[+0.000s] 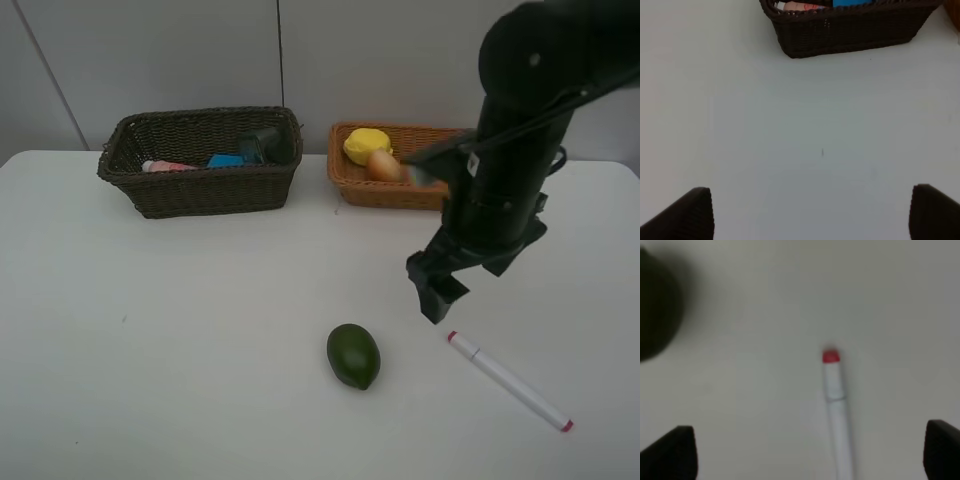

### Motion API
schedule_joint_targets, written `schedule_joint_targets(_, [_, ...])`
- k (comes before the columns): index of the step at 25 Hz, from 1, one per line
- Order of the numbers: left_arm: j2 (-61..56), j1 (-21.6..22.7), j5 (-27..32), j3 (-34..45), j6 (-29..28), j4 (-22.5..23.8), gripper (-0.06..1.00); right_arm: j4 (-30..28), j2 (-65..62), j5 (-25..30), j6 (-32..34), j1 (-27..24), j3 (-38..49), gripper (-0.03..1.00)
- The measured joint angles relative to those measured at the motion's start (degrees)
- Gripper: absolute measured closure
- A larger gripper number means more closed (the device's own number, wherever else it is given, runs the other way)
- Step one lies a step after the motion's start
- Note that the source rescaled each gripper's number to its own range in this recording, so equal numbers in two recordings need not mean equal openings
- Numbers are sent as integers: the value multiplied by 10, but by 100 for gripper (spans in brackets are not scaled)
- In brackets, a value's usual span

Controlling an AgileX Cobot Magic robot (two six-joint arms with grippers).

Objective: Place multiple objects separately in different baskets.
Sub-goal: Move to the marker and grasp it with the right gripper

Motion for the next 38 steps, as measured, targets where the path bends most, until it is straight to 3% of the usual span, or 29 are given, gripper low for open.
schedule_joint_targets(5, [0, 0, 0, 0, 0, 0, -5, 21, -17, -125, 4, 0, 145, -3])
schedule_joint_targets(11, [0, 0, 0, 0, 0, 0, -5, 1, -18, -226, 25, 0, 220, -3])
schedule_joint_targets(15, [0, 0, 0, 0, 0, 0, -5, -51, -18, -244, 77, -12, 222, -3])
schedule_joint_targets(19, [0, 0, 0, 0, 0, 0, -5, -57, -18, -250, 95, -81, 223, -3])
schedule_joint_targets(24, [0, 0, 0, 0, 0, 0, -5, 7, -13, -267, 32, -140, 223, -3])
schedule_joint_targets(28, [0, 0, 0, 0, 0, 0, -5, 50, 15, -273, -16, -145, 223, -3])
schedule_joint_targets(34, [0, 0, 0, 0, 0, 0, -5, 50, 59, -299, -25, -146, 221, -3])
schedule_joint_targets(36, [0, 0, 0, 0, 0, 0, -5, 39, 70, -299, -25, -146, 218, 1])
schedule_joint_targets(38, [0, 0, 0, 0, 0, 0, -5, 28, 74, -298, -25, -146, 216, 14])
